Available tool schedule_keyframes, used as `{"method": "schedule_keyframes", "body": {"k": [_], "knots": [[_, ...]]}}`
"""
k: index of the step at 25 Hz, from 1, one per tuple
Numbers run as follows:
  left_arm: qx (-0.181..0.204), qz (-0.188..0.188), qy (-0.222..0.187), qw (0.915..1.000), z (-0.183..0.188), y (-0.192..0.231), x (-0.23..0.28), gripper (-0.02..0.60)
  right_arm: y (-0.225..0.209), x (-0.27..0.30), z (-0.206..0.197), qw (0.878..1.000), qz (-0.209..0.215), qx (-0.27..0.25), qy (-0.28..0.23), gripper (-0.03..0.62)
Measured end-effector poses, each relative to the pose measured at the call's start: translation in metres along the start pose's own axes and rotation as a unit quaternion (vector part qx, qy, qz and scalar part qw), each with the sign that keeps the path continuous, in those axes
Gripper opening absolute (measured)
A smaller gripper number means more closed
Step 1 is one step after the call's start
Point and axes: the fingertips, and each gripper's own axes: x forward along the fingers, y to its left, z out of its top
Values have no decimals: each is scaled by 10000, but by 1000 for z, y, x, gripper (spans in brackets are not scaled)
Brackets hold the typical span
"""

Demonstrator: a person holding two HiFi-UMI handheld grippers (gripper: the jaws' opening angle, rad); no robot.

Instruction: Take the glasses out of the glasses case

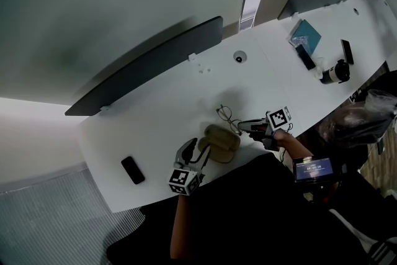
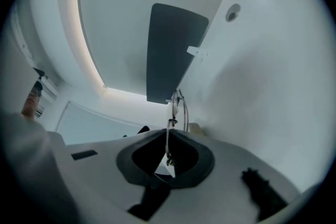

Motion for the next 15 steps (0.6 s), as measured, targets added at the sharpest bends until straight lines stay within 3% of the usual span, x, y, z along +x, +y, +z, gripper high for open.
{"method": "schedule_keyframes", "body": {"k": [1,2,3,4,6,7,8,9,10,15], "knots": [[-818,-6,-286,9962,1,5,-2,227,-11,-4,-1,10000,-64,-15,35,21],[-1576,-58,-541,9860,1,8,-4,225,-21,-8,-3,9999,-127,-37,73,21],[-2309,-195,-776,9697,1,10,-6,216,-29,-11,-4,9998,-165,-27,97,21],[-3051,-426,-1018,9459,0,11,-8,204,-36,-13,-6,9998,-164,5,101,21],[-4392,-1037,-1575,8784,4,10,-11,171,-43,-13,-7,9999,-69,69,74,21],[-4837,-1233,-1833,8469,5,12,-12,163,-46,-13,-7,9999,-21,98,69,21],[-5099,-1270,-2010,8268,4,15,-14,159,-49,-11,-8,9999,2,121,82,21],[-5224,-1182,-2087,8183,1,19,-15,152,-53,-10,-9,9999,-2,131,109,21],[-5259,-1044,-2087,8179,-3,22,-17,150,-56,-8,-10,9998,-20,135,138,21],[-5117,-731,-2037,8315,-7,29,-20,150,-67,1,-13,9994,-23,231,248,21]]}}
